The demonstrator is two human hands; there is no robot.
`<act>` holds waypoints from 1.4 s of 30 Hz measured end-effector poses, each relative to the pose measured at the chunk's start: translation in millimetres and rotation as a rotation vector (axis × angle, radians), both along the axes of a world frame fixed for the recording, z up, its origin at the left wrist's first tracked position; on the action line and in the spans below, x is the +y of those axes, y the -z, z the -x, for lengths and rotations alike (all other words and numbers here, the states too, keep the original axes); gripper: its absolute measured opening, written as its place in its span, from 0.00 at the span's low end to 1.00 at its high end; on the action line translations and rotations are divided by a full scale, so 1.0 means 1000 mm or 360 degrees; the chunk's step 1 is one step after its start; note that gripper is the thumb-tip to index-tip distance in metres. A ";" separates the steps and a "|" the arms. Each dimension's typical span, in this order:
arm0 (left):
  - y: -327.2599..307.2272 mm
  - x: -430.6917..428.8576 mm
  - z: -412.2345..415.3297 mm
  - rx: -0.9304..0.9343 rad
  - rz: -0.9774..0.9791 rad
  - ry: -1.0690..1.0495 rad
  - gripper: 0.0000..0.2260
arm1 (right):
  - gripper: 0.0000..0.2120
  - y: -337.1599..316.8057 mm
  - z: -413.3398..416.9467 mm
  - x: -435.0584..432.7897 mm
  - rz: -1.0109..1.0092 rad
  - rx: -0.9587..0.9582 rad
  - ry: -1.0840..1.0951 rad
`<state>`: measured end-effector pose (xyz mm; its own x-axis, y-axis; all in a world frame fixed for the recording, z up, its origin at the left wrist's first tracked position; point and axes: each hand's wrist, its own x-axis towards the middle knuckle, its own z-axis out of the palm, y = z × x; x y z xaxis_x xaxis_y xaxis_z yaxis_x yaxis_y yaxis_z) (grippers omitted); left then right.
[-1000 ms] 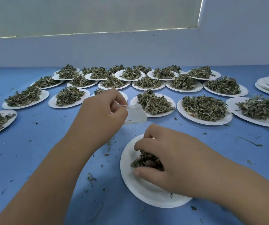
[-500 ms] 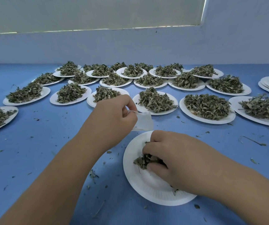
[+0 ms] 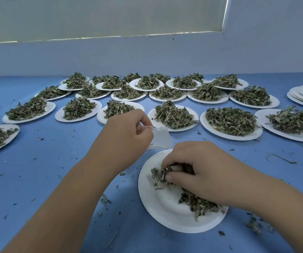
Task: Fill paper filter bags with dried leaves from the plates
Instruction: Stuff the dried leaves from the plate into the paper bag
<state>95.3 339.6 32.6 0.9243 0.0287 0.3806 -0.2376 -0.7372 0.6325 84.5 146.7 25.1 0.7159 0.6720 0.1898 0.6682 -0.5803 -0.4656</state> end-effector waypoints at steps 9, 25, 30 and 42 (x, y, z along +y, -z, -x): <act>0.002 -0.002 0.001 0.0003 -0.0008 0.0039 0.07 | 0.04 -0.016 -0.014 -0.017 -0.0639 0.0415 0.0128; 0.017 -0.030 0.007 -0.0032 -0.0165 0.0055 0.02 | 0.03 -0.002 -0.009 -0.003 -0.0155 -0.0198 0.0505; 0.020 -0.035 0.008 -0.0051 -0.0146 0.0057 0.06 | 0.15 0.001 -0.006 0.001 -0.0166 -0.0264 0.0598; 0.020 -0.032 0.007 0.0039 -0.0018 0.0062 0.04 | 0.12 0.000 -0.007 -0.003 -0.0431 -0.0165 0.0437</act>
<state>88.2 307.2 12.8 0.9336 -0.0120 0.3581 -0.2511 -0.7348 0.6301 91.6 144.1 24.9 0.8294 0.3741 0.4149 0.5571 -0.6091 -0.5645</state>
